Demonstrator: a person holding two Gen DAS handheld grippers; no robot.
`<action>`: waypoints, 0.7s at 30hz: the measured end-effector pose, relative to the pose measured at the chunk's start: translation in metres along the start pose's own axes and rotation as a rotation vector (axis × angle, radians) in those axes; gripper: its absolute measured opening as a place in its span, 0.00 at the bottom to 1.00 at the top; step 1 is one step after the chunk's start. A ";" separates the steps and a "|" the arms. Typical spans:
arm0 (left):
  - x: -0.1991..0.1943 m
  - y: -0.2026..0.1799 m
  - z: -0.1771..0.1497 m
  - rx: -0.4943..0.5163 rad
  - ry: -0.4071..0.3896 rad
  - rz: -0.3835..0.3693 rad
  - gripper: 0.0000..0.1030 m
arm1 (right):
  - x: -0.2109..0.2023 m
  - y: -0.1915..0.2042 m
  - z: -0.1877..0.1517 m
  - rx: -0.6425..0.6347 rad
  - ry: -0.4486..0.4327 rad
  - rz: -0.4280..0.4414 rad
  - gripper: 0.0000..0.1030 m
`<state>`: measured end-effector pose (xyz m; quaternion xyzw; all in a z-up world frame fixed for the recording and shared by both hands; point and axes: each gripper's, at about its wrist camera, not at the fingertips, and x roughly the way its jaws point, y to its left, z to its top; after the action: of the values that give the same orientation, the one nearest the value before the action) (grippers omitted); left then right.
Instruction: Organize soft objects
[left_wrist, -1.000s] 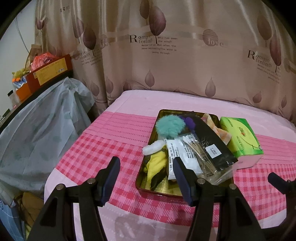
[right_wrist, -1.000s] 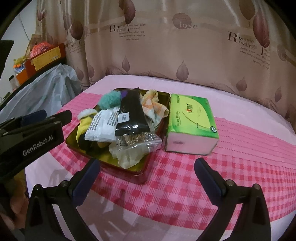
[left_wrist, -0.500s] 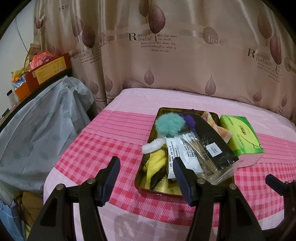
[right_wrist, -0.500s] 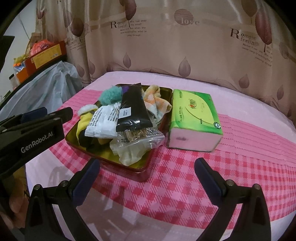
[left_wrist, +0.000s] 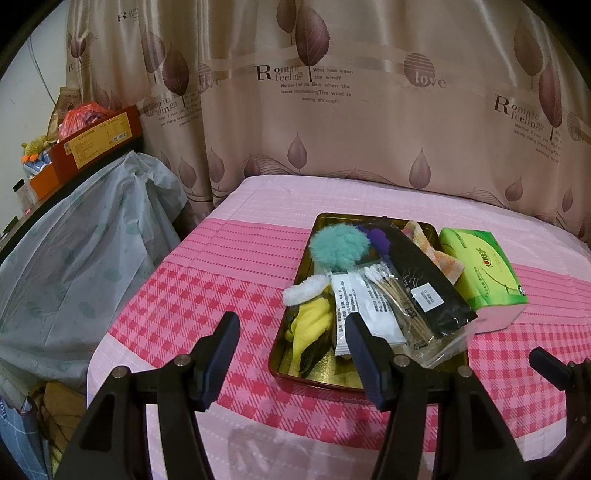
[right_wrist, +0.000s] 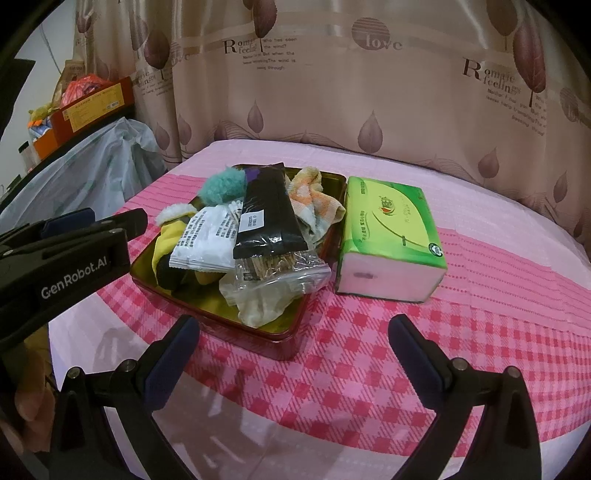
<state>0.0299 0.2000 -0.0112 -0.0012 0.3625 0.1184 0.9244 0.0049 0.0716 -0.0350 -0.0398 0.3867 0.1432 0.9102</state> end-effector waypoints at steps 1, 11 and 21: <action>0.000 0.000 0.000 -0.001 0.001 -0.002 0.59 | 0.000 0.000 0.000 -0.001 -0.001 -0.001 0.98; 0.001 -0.001 0.000 0.000 0.000 -0.002 0.59 | 0.001 0.002 0.000 -0.001 0.004 -0.001 0.98; 0.001 -0.001 -0.001 0.003 0.003 -0.002 0.59 | 0.003 0.004 -0.002 -0.005 0.017 -0.001 0.98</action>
<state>0.0301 0.1989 -0.0123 -0.0003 0.3641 0.1169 0.9240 0.0047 0.0757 -0.0382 -0.0434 0.3939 0.1432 0.9069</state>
